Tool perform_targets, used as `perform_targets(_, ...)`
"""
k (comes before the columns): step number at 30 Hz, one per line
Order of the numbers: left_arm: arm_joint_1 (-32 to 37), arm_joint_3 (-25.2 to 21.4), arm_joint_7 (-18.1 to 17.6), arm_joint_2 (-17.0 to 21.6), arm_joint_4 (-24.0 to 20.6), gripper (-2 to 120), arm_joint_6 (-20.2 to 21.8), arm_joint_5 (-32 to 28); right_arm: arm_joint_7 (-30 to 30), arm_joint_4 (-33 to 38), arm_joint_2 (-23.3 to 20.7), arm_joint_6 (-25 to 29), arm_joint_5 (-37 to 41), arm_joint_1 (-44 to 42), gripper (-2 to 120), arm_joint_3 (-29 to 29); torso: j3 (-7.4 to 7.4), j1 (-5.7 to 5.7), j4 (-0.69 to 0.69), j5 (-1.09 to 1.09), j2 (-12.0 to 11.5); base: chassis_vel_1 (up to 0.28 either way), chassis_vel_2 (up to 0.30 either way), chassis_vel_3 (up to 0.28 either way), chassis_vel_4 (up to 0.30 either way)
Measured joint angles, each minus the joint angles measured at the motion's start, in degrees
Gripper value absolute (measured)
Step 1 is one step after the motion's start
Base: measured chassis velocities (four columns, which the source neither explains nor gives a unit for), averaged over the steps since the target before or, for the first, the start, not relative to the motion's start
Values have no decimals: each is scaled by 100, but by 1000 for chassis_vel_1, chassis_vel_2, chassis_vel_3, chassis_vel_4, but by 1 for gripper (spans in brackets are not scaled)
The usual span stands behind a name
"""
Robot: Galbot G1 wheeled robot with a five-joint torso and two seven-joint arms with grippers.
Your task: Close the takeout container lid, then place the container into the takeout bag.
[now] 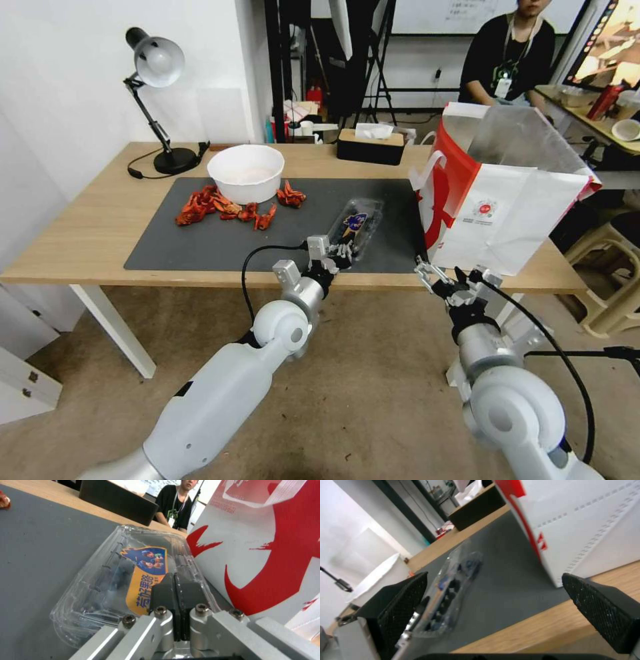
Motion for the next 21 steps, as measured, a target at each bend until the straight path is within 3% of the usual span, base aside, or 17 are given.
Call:
perform_targets(7, -31, 52, 54, 59, 64, 0, 14, 154, 268, -249, -144, -248, 919, 589, 100, -41, 0, 1, 0, 0, 0, 0, 0, 0, 0)
perform_targets(21, -41, 69, 65, 115, 87, 0, 14, 199, 661, -790, -244, -528, 2013, 1567, 100, -264, 0, 1, 0, 0, 0, 0, 0, 0, 0)
